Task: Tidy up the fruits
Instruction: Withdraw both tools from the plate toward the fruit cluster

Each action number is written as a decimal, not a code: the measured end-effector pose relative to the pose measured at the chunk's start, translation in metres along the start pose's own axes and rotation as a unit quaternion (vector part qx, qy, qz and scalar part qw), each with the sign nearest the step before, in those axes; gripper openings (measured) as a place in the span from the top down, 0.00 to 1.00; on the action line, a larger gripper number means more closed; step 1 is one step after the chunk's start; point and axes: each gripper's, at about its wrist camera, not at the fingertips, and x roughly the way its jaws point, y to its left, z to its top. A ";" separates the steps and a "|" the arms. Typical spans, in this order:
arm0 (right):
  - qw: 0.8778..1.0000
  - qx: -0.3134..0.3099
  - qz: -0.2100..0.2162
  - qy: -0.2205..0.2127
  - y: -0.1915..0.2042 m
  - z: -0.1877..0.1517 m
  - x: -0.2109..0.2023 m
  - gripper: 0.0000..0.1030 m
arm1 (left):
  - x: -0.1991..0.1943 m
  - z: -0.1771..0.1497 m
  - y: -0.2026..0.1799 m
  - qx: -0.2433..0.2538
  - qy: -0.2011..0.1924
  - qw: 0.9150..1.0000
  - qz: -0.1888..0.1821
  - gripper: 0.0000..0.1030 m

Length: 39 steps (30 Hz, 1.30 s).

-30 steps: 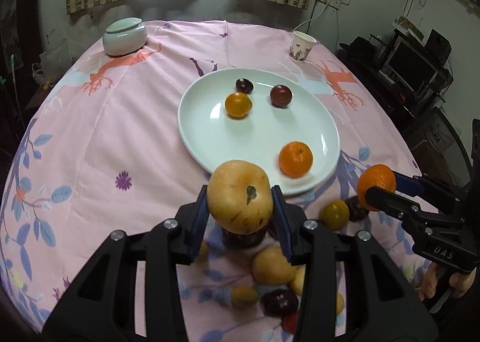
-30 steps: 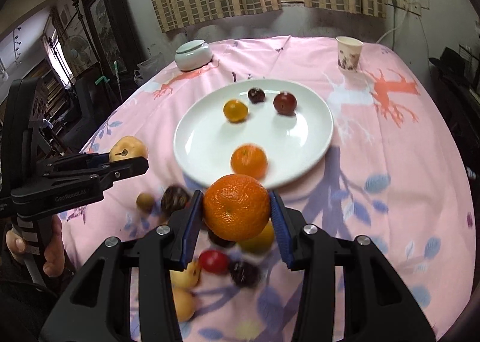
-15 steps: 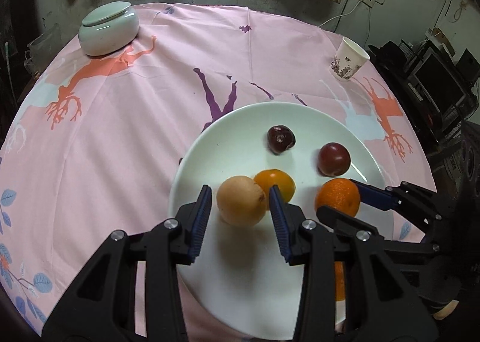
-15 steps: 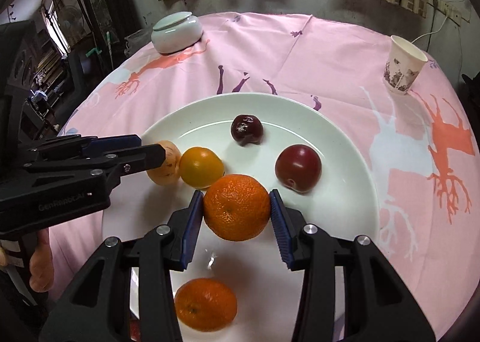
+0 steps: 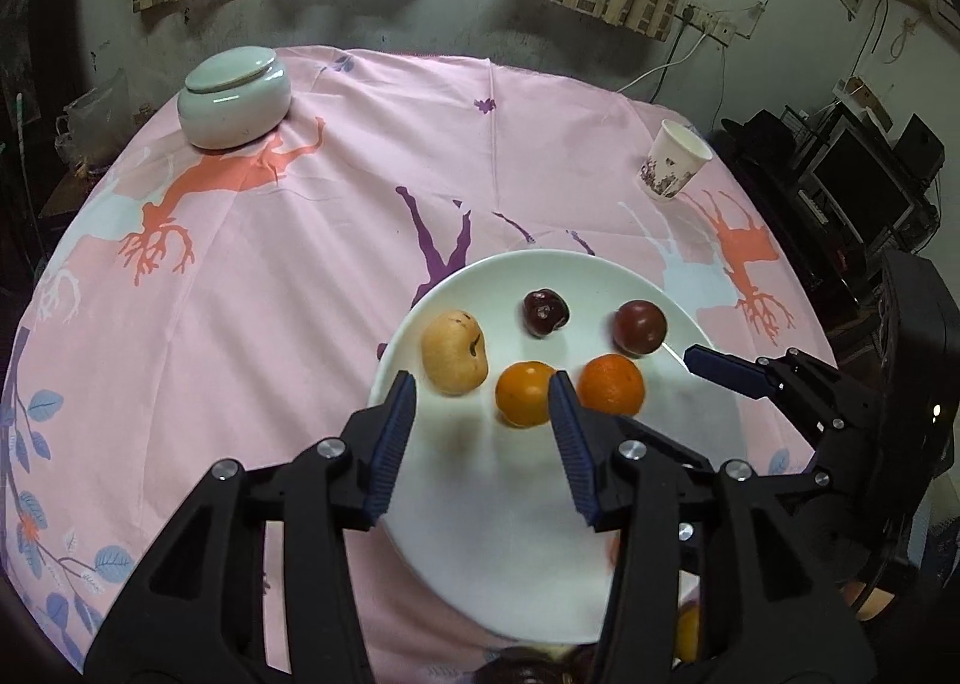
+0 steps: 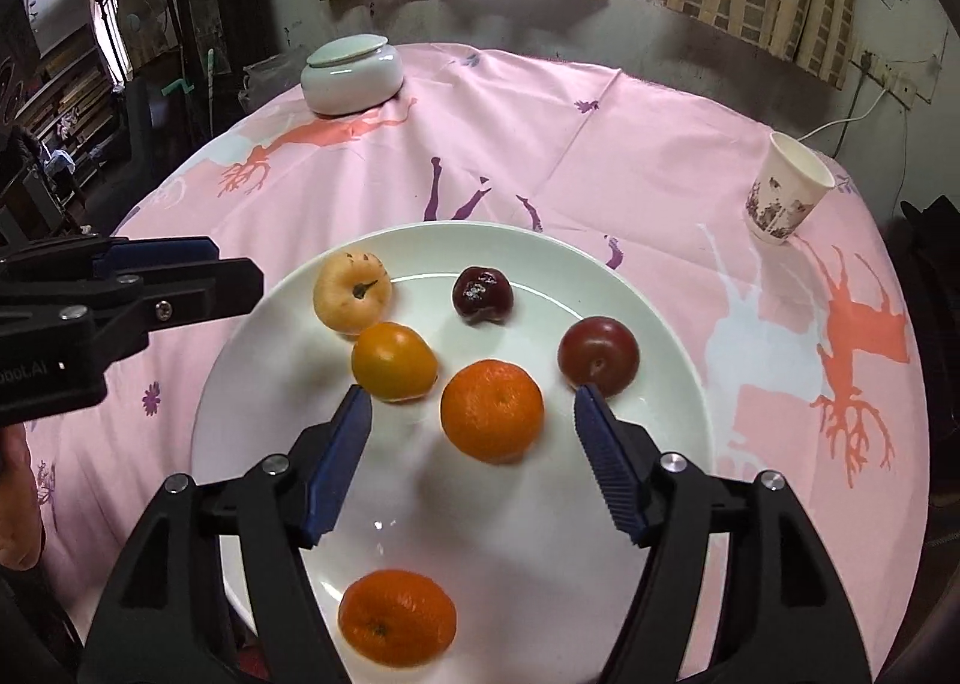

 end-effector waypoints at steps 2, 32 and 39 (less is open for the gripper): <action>1.000 -0.002 -0.004 -0.003 0.001 -0.010 -0.021 0.31 | -0.021 -0.012 -0.004 0.010 -0.009 1.000 -0.003 0.46; 0.984 0.159 0.080 -0.018 0.086 -0.238 -0.129 0.14 | -0.118 -0.256 0.029 -0.045 -0.035 0.997 0.054 0.02; 0.978 0.182 0.105 0.012 0.080 -0.238 -0.105 0.29 | -0.115 -0.257 0.029 -0.042 -0.026 0.998 0.046 0.02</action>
